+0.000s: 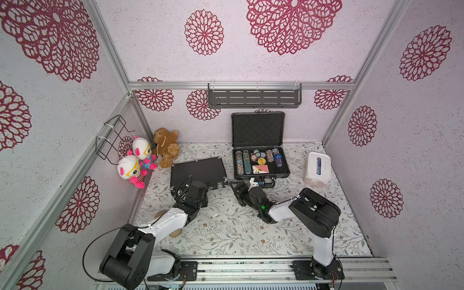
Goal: Open the poker set cases
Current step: Pick up the poker set case from the center of the board, then open the fastener on the poker set case.
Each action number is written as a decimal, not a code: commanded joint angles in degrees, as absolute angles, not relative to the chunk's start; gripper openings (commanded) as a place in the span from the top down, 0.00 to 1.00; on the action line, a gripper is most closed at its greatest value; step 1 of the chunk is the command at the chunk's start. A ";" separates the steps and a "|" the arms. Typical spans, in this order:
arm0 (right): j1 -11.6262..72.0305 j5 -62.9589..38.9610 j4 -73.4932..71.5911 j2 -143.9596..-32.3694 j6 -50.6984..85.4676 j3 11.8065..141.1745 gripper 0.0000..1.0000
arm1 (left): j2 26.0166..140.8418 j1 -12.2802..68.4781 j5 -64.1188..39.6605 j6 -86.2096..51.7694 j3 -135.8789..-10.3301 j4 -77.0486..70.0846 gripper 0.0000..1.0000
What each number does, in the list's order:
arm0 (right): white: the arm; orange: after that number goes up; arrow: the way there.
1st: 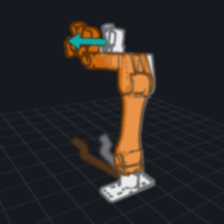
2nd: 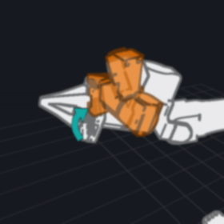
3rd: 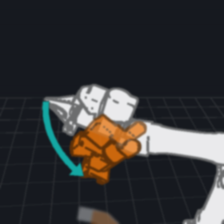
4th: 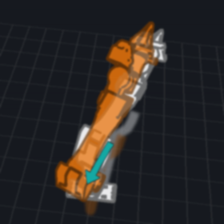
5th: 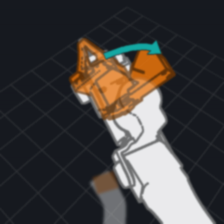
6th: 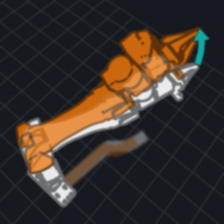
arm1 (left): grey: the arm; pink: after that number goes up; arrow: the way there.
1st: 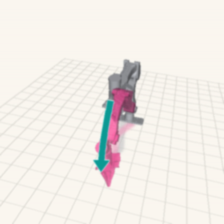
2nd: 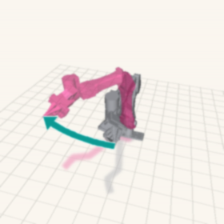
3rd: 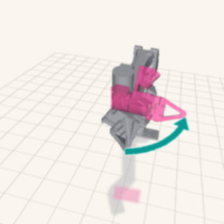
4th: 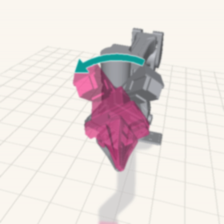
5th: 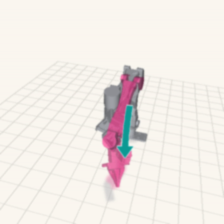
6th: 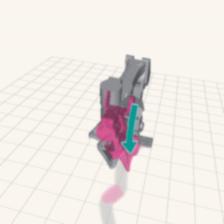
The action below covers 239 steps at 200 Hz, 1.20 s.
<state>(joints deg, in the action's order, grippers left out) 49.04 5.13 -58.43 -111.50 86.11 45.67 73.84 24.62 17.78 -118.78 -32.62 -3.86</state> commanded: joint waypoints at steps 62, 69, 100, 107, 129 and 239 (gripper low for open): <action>53.99 15.50 -67.34 -116.58 96.85 51.28 0.29 | 73.04 27.42 21.39 -121.96 -39.81 -12.94 1.00; 54.26 15.75 -66.97 -117.03 97.42 51.77 0.30 | 73.58 27.49 21.05 -122.43 -39.81 -13.70 1.00; 54.98 17.53 -65.99 -118.27 98.25 53.21 0.32 | 75.47 27.90 20.13 -124.11 -39.31 -17.12 1.00; 55.02 17.81 -65.87 -118.42 98.22 53.50 0.32 | 75.65 27.97 20.04 -124.40 -39.20 -17.39 1.00; 55.00 17.98 -65.48 -119.46 98.16 54.81 0.32 | 76.00 28.12 19.97 -125.24 -38.95 -17.64 1.00; 55.22 19.46 -64.83 -121.93 96.94 56.73 0.36 | 73.93 28.48 18.90 -126.47 -37.97 -19.69 1.00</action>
<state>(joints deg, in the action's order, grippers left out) 54.96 17.32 -63.99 -121.30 98.02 54.65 78.13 27.14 18.50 -121.54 -34.79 -5.30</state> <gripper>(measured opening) 0.649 0.153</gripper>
